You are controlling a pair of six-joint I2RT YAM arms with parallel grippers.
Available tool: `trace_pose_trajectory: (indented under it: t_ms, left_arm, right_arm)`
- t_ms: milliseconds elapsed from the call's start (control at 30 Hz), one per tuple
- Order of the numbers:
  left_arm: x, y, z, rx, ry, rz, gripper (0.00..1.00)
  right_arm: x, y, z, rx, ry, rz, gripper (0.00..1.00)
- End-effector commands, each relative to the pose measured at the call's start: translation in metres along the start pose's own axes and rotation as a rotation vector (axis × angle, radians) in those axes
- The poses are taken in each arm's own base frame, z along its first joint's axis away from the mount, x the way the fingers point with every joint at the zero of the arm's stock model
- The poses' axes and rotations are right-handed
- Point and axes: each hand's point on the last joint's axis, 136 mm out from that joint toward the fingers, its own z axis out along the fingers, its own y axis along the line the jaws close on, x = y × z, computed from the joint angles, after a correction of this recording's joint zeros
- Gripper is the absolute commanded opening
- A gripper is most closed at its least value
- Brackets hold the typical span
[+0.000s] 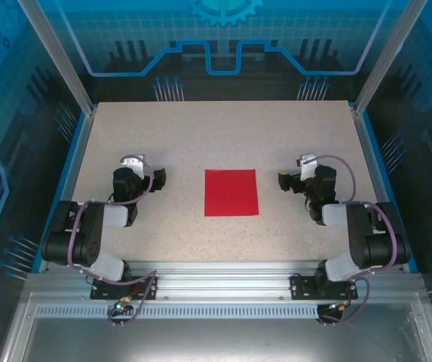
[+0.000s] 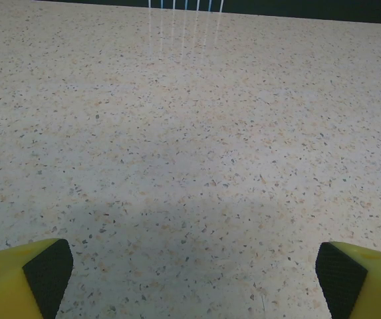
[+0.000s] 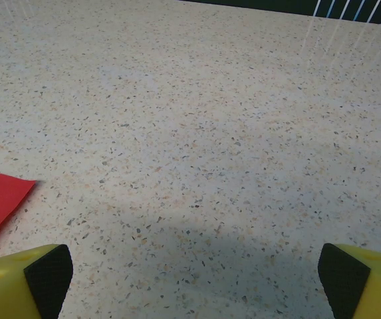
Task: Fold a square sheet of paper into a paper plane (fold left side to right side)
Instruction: Pick up the square sheet of paper from the center of the table.
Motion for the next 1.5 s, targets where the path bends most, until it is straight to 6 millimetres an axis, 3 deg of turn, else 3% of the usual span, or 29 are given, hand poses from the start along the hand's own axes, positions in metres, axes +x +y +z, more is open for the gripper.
trace_pose_trajectory:
  t_ms: [0,833,1033,1133,1267,1467]
  left_arm:
    - [-0.01,0.003,0.001,-0.002,-0.024,-0.007,0.99]
    - [-0.01,-0.001,0.001,0.019,-0.019,-0.002,0.98]
    - [-0.036,-0.01,-0.024,0.034,0.005,-0.017,0.99]
    - [-0.047,-0.034,-0.047,0.087,0.017,-0.029,0.99]
    - [-0.046,-0.09,-0.076,0.233,0.095,0.019,0.99]
    - [-0.016,-0.172,-0.108,0.47,0.32,0.012,0.99]
  right_arm:
    - [-0.017,-0.001,0.002,0.012,-0.047,0.0,0.99]
    - [-0.018,-0.005,0.001,0.024,-0.042,0.009,0.99]
    - [-0.058,-0.005,-0.026,0.015,0.143,0.104,0.99]
    - [-0.072,0.006,-0.046,-0.007,0.173,0.149,0.99]
    - [-0.072,0.03,-0.07,-0.081,0.284,0.272,0.99]
    - [-0.051,0.084,-0.093,-0.219,0.493,0.346,0.99]
